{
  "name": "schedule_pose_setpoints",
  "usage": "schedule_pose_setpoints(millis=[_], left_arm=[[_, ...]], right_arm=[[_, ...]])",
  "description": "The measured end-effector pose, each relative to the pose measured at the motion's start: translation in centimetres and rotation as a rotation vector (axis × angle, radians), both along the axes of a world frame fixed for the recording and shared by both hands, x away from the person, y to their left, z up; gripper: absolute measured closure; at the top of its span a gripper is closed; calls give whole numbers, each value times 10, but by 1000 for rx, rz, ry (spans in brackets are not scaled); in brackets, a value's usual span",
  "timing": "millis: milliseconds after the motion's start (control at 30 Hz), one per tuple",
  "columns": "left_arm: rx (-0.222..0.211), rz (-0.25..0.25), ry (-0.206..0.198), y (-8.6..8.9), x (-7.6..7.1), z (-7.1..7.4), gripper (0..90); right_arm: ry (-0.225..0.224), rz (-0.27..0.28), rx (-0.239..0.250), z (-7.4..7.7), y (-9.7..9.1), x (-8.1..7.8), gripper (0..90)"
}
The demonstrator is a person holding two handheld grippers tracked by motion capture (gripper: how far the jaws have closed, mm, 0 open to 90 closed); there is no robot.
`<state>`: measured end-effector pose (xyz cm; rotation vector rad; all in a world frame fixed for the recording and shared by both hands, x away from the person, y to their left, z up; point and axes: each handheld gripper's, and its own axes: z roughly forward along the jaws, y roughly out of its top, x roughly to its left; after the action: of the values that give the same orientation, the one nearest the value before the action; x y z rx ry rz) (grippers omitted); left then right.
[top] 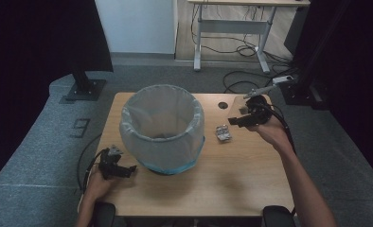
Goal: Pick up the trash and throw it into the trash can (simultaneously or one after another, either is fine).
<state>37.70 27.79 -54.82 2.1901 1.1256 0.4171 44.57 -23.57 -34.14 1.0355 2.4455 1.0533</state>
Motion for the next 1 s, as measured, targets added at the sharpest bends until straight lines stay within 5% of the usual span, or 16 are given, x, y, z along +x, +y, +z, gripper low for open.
schedule_pose_setpoints(millis=[1000], left_arm=[[0, 0, 1, 0, 0, 0, 0]], right_arm=[[-16, 76, 49, 70, 14, -4, 293]])
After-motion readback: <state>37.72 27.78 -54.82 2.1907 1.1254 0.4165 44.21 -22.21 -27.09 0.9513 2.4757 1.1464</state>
